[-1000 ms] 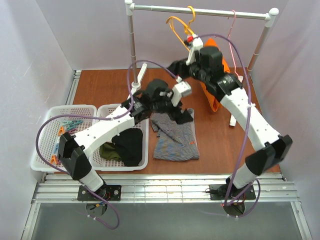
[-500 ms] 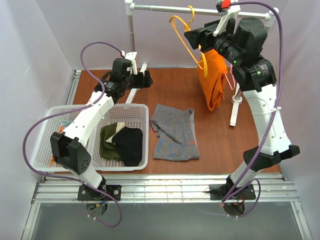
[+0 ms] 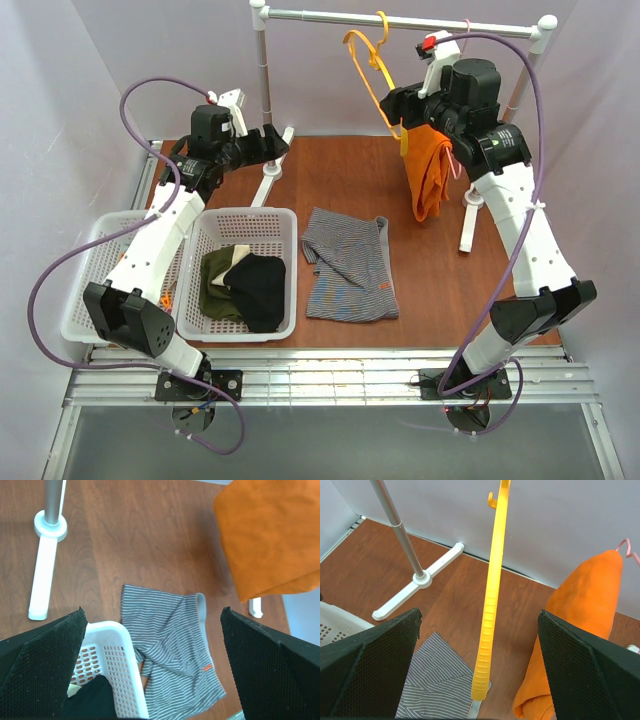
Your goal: Clip the underwear to the hanger
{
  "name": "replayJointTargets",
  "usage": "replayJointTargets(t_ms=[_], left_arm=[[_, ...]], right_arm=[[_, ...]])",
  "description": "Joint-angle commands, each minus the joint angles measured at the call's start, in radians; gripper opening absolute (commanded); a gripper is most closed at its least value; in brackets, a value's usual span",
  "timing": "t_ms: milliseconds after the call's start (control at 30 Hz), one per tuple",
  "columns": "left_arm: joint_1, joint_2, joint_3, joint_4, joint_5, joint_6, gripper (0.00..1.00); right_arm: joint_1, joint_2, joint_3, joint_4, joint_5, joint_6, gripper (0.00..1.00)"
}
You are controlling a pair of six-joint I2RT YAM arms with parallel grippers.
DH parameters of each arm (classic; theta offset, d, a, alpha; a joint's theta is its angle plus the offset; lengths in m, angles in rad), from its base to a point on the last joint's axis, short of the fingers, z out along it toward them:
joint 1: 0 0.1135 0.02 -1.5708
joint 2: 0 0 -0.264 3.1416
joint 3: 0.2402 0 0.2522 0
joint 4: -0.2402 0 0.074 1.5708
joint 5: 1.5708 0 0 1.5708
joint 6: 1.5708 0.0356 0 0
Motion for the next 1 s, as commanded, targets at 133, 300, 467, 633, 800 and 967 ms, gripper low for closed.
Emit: replayJointTargets(t_ms=[133, 300, 467, 633, 800, 967], left_arm=[[-0.005, -0.1, -0.021, -0.019, 0.037, -0.031, 0.98], [-0.004, -0.129, -0.044, -0.013, 0.026, -0.023, 0.98], [-0.003, -0.143, -0.067, -0.004, 0.032, -0.025, 0.98], [-0.003, -0.149, -0.084, 0.006, 0.037, -0.029, 0.98], [-0.003, -0.155, -0.093, 0.003, 0.033, -0.025, 0.98], [-0.003, -0.16, -0.099, 0.006, 0.031, -0.022, 0.98]], right_arm=[[-0.003, -0.04, -0.07, 0.034, 0.04, -0.042, 0.84], [-0.001, -0.038, -0.113, 0.034, 0.05, -0.052, 0.82], [-0.001, -0.038, -0.139, 0.032, 0.057, -0.055, 0.75], [-0.001, -0.035, -0.161, 0.032, 0.099, -0.06, 0.57], [0.001, -0.027, -0.156, 0.027, 0.116, -0.06, 0.4], [0.001, -0.026, -0.144, 0.027, 0.117, -0.051, 0.27]])
